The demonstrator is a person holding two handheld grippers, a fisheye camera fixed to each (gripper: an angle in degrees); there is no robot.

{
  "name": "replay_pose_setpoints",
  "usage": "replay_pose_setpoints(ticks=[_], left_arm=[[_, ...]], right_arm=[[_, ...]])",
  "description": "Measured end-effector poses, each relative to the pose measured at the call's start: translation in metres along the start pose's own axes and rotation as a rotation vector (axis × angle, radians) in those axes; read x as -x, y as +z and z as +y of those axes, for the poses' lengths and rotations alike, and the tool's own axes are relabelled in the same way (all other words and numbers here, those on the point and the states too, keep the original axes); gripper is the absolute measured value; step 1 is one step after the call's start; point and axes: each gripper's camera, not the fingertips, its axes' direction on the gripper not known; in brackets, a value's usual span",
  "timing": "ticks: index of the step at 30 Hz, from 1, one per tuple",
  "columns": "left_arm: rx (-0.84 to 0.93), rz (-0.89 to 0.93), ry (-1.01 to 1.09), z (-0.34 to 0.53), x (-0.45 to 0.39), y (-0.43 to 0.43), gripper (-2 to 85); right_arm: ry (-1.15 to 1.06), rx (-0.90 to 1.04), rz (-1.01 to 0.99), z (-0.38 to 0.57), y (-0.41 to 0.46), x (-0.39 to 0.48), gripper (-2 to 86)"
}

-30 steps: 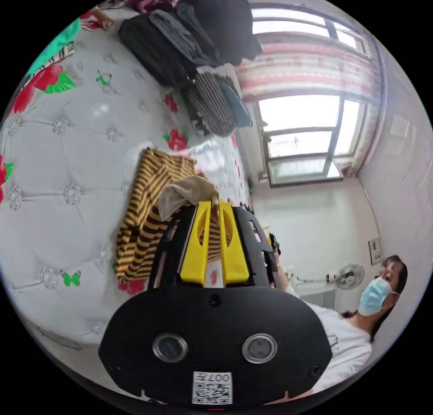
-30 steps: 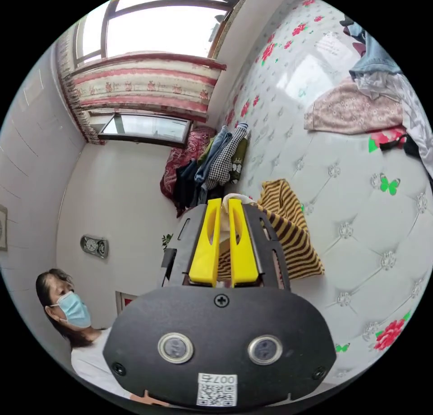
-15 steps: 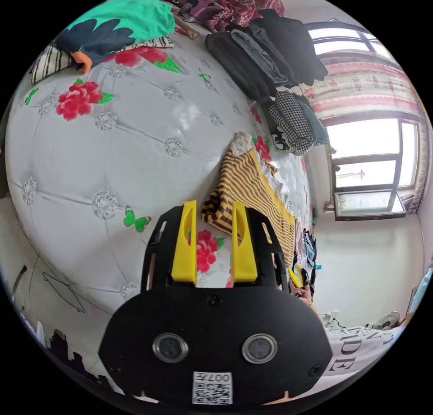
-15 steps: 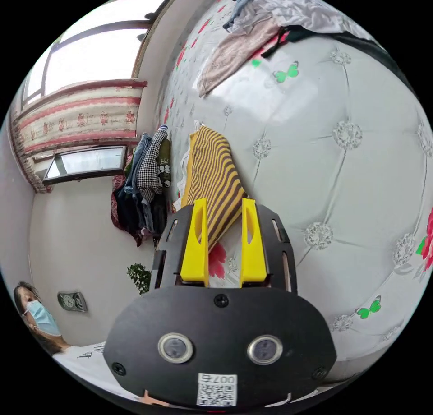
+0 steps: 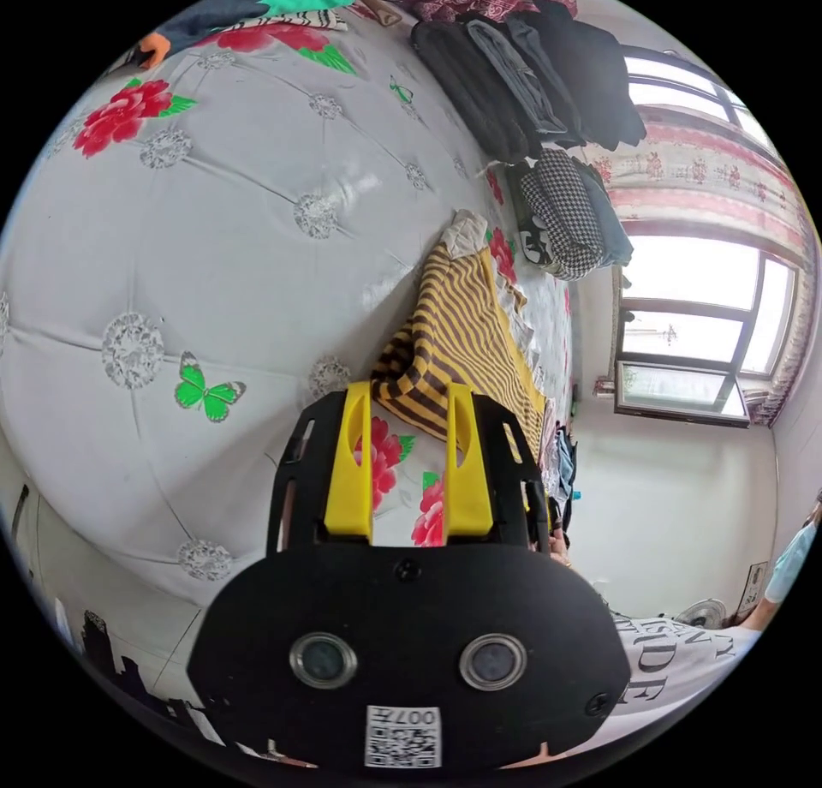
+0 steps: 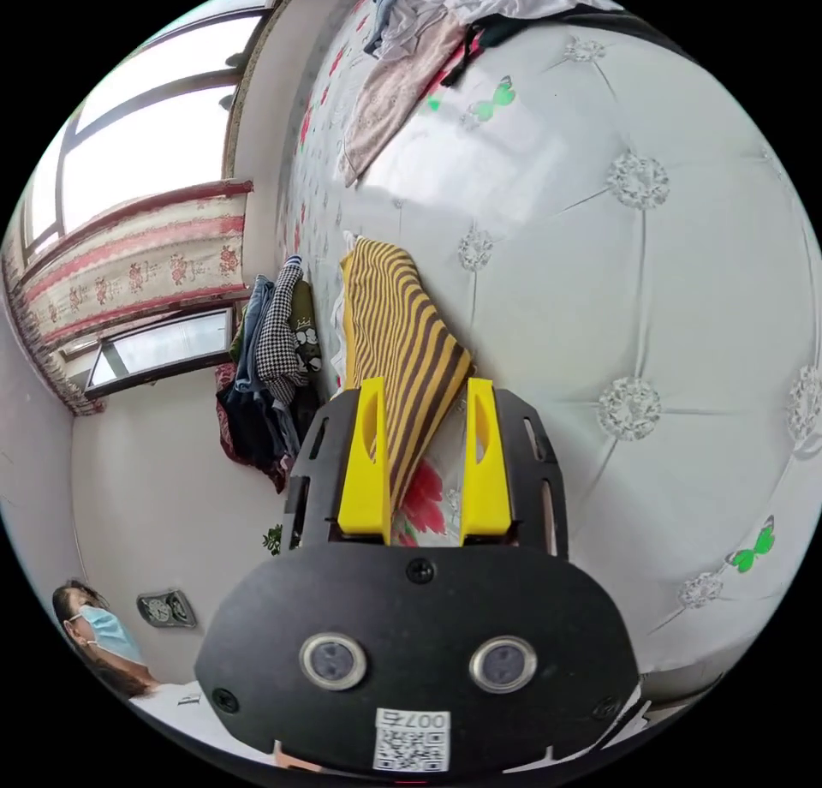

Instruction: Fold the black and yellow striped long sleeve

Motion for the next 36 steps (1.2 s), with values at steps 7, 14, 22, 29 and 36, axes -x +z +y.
replay_pose_setpoints(ticks=[7, 14, 22, 29, 36], left_arm=[[-0.031, 0.064, -0.018, 0.008, 0.020, -0.031, 11.7], [-0.051, 0.112, -0.041, 0.021, 0.055, -0.059, 12.9], [-0.023, 0.254, -0.024, 0.023, 0.081, -0.068, 15.8], [0.039, 0.334, 0.042, 0.016, 0.083, -0.070, 19.2], [0.138, 0.335, 0.098, -0.008, 0.069, -0.051, 17.4]], right_arm=[[-0.541, 0.113, 0.034, 0.010, 0.071, 0.162, 3.0], [-1.341, 0.543, 0.004, 0.207, 0.188, 0.312, 2.2], [-1.201, 0.929, 0.077, 0.310, 0.321, 0.240, 5.4], [-0.923, 0.567, 0.188, 0.191, 0.250, 0.207, 8.8], [-0.567, 0.562, 0.132, 0.128, 0.251, 0.151, 11.6]])
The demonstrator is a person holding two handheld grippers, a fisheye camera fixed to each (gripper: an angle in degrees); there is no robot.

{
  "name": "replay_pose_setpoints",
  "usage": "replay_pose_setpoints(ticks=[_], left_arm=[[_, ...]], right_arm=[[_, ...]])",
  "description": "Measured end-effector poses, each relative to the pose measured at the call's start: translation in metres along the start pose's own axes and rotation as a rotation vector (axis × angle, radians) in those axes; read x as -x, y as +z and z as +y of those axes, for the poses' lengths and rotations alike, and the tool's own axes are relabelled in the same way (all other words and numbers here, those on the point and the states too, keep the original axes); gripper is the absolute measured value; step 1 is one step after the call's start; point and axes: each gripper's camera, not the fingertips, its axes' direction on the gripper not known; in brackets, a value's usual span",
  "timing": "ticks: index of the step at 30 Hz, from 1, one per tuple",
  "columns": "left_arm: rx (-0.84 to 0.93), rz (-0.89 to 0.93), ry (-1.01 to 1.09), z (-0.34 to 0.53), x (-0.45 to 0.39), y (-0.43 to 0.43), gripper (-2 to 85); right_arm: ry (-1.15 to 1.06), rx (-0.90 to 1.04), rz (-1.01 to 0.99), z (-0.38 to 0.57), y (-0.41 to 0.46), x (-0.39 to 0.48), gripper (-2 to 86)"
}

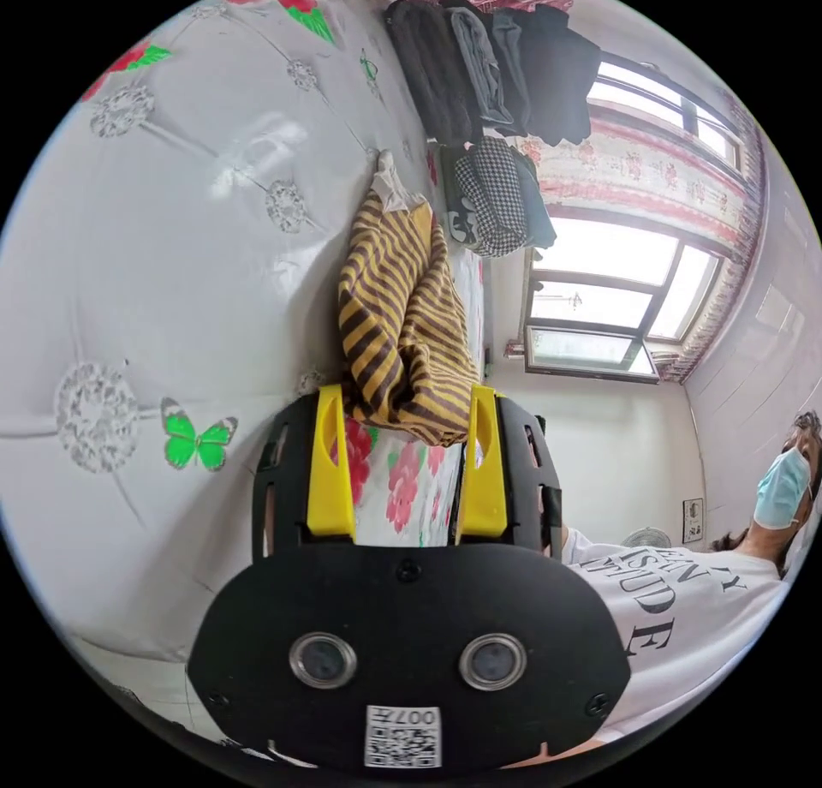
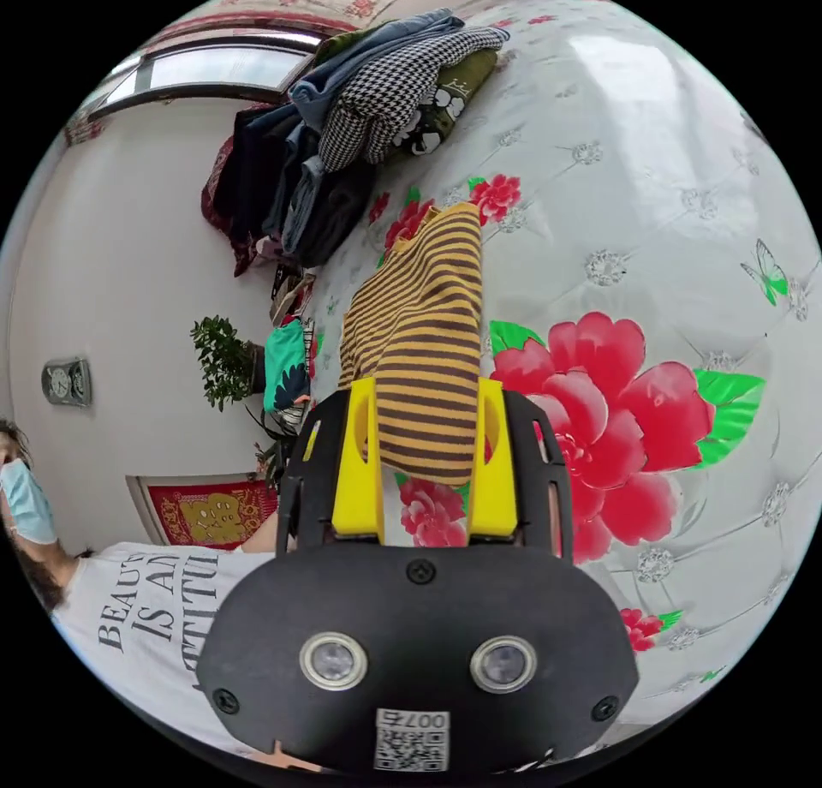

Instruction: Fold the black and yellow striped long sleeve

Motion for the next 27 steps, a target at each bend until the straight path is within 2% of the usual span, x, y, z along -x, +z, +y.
replay_pose_setpoints(ticks=[4, 7, 16, 23, 27], left_arm=[[0.094, -0.064, -0.017, -0.016, -0.001, 0.015, 10.1], [0.114, -0.008, -0.004, -0.021, -0.008, 0.013, 7.3], [0.156, 0.033, 0.234, -0.027, -0.091, -0.016, 6.8], [0.138, 0.017, 0.093, -0.016, -0.066, -0.014, 6.6], [0.053, 0.049, 0.185, -0.049, -0.101, -0.029, 6.5]], right_arm=[[0.091, 0.085, -0.078, -0.010, 0.031, -0.022, 11.2], [0.087, 0.098, -0.080, -0.013, 0.020, -0.022, 9.3], [0.021, 0.059, -0.260, 0.006, -0.027, 0.005, 5.1], [0.084, 0.076, -0.254, 0.010, -0.013, -0.002, 4.0], [-0.029, 0.040, -0.301, -0.023, -0.015, 0.044, 3.2]])
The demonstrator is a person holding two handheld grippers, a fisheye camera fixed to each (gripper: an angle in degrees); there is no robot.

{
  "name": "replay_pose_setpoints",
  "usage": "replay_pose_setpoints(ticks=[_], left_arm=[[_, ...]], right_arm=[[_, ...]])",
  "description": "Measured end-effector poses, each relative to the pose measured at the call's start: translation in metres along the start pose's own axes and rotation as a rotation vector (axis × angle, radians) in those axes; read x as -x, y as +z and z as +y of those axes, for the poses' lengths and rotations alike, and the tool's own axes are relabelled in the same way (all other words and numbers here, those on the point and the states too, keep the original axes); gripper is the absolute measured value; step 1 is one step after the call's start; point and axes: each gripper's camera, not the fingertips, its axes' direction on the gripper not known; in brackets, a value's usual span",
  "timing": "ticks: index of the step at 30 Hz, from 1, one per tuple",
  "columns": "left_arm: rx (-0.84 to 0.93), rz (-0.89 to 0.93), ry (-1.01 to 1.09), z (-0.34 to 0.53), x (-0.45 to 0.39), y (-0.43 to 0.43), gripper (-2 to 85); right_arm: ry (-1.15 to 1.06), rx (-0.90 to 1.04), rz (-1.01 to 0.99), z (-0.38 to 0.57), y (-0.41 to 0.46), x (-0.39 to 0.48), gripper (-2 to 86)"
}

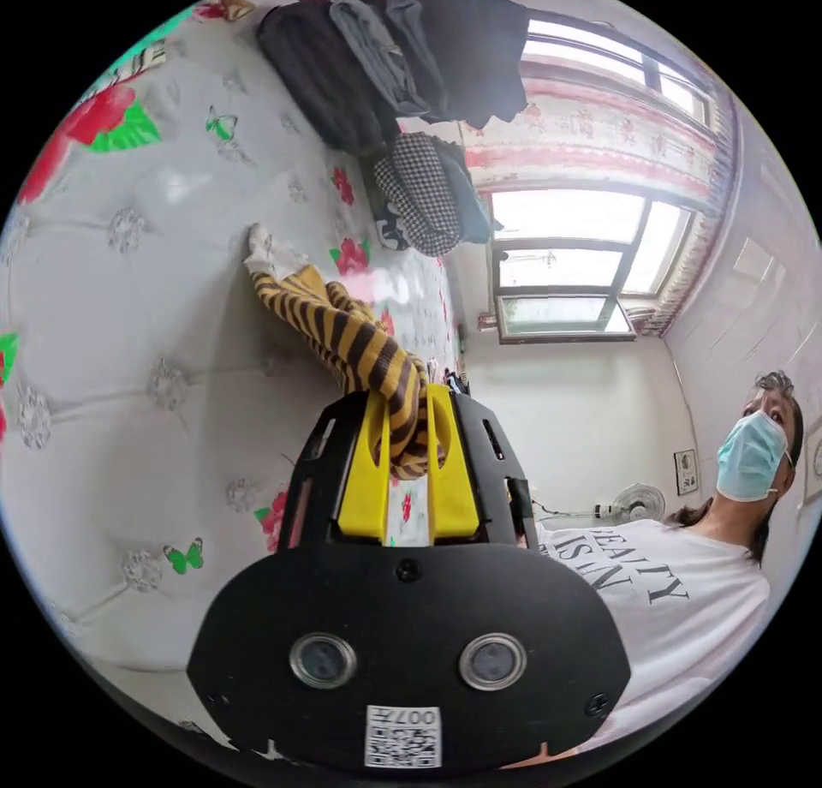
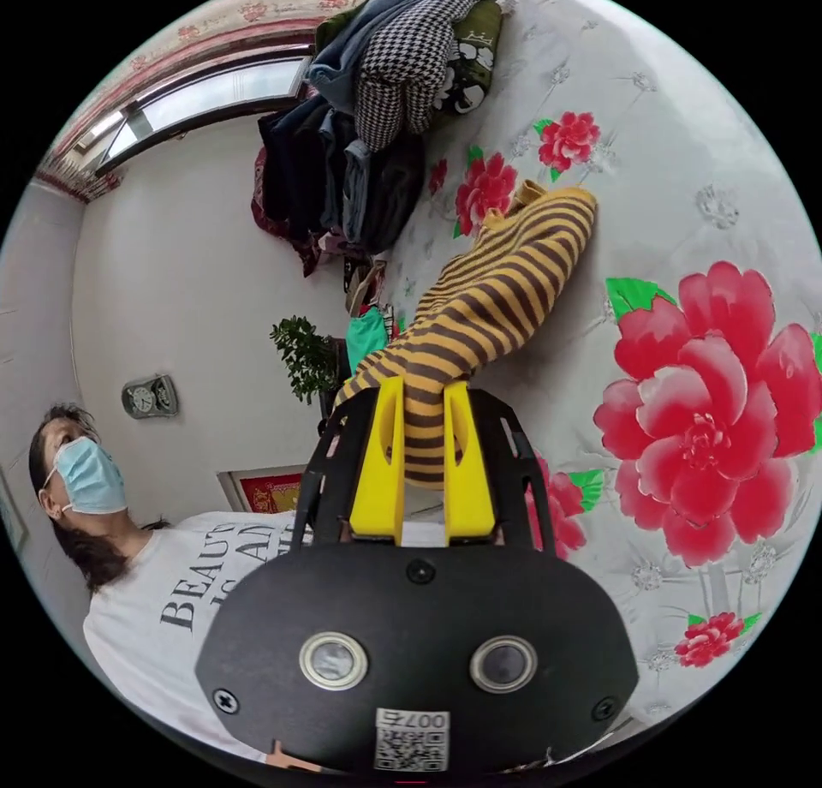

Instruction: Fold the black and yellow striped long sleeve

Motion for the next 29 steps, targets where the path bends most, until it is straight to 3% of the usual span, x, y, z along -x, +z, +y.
replay_pose_setpoints(ticks=[6, 10, 14, 18, 22, 26, 29], left_arm=[[-0.134, -0.035, 0.225, -0.095, -0.076, -0.071, 6.5], [-0.236, -0.129, 0.388, -0.107, -0.135, -0.160, 6.5], [-0.324, -0.332, 0.315, -0.083, -0.135, -0.237, 7.0], [-0.443, -0.760, 0.005, -0.018, -0.087, -0.292, 8.4], [-0.356, -1.052, -0.135, 0.062, -0.045, -0.248, 9.5], [-0.206, -1.150, -0.085, 0.098, -0.041, -0.153, 8.2], [-0.122, -1.047, 0.094, 0.095, -0.063, -0.067, 6.5]], right_arm=[[-0.305, -0.040, -0.094, -0.075, 0.051, 0.118, 2.7], [-0.461, -0.014, -0.199, -0.087, 0.129, 0.192, 3.1], [-0.484, 0.110, -0.202, -0.071, 0.238, 0.221, 3.9], [-0.502, 0.361, 0.023, -0.027, 0.353, 0.201, 5.8], [-0.573, 0.480, 0.330, 0.032, 0.350, 0.139, 6.5], [-0.505, 0.494, 0.680, 0.077, 0.283, 0.071, 6.7], [-0.367, 0.437, 0.891, 0.114, 0.208, 0.032, 6.9]])
